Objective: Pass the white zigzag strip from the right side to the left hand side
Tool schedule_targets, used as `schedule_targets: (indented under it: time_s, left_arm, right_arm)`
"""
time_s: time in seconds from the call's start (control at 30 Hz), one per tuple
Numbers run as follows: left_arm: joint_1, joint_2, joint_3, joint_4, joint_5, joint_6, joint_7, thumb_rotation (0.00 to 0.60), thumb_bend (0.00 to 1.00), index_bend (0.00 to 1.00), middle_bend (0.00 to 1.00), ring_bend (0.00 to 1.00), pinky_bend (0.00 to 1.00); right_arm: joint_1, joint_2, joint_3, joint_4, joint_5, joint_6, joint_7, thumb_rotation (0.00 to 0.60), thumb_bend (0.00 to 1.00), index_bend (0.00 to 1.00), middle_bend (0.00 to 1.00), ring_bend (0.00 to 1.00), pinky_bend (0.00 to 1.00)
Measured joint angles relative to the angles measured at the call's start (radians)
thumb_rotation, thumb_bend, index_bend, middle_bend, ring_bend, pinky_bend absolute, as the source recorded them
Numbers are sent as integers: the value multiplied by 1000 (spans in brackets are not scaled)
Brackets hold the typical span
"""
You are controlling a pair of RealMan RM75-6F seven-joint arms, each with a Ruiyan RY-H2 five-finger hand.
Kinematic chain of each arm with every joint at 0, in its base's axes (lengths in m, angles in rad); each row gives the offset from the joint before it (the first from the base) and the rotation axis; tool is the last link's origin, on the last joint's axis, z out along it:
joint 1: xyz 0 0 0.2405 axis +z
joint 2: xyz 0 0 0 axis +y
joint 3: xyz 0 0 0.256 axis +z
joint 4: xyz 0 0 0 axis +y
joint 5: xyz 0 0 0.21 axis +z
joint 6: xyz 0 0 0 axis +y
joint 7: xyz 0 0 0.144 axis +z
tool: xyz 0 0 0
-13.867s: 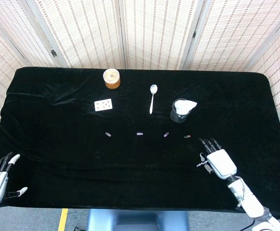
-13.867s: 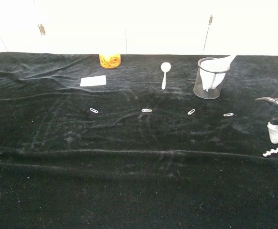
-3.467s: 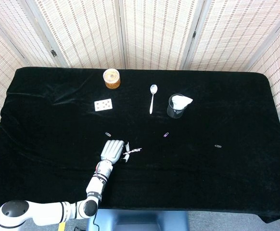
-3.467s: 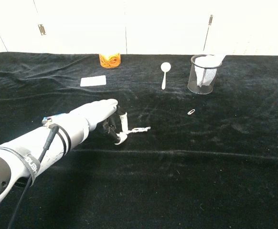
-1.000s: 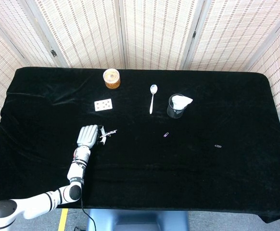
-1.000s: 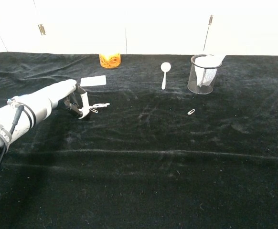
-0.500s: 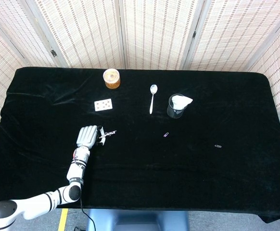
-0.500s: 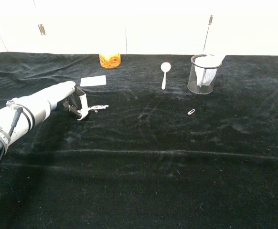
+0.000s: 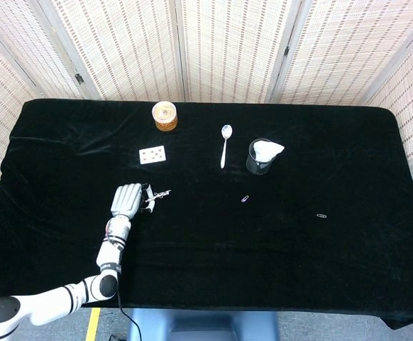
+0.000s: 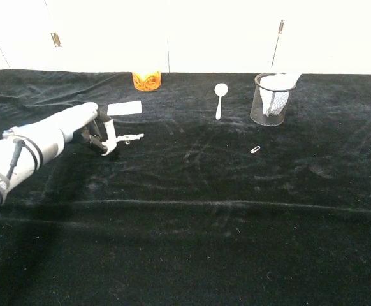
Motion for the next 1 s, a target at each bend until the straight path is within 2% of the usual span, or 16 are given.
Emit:
schedule_targets:
  time_s: [0.13,0.37,0.57,0.63,0.67,0.8,0.9,1.0]
  left_arm:
    - [42,53,14,-107,30,61,-5,600,645,801,1000,1000,1000]
    - [189,144,89,-291,123,255,-30,600,646,802,1000,1000,1000]
    - [280,160,156,-350,203,362,-46,600,645,801,1000,1000,1000]
    - [293,159,163,-352,218,374,-49,600,614,776,1000,1000,1000]
    - [297,160,164,-351,224,375,-48,600,564,723,1000,1000,1000]
    - [304,171,161,-349,227,374,-34,600,317,304,1000,1000,1000]
    - [312,187,158,-365,224,370,-29,600,233,165,1000,1000,1000]
    - [320,204,153,-383,222,365,-27,600,182,87,1000,1000,1000]
  right_arm:
    - [1,0,-2,0,-6,3,-1,600,395,0,0,0,0]
    - [10,3,-12,-8,-32,6,-13,600,396,0,0,0,0]
    - [20,10,-24,-27,-70,25,-35,600,395,0,0,0,0]
    - [21,12,-27,-36,-82,37,-46,600,396,0,0,0,0]
    - [22,13,-29,-40,-87,41,-51,600,396,0,0,0,0]
    - [25,16,-32,-51,-97,52,-70,600,395,0,0,0,0]
    - [28,17,-34,-56,-97,49,-76,600,396,0,0,0,0]
    - [33,18,-37,-58,-95,40,-80,600,396,0,0,0,0]
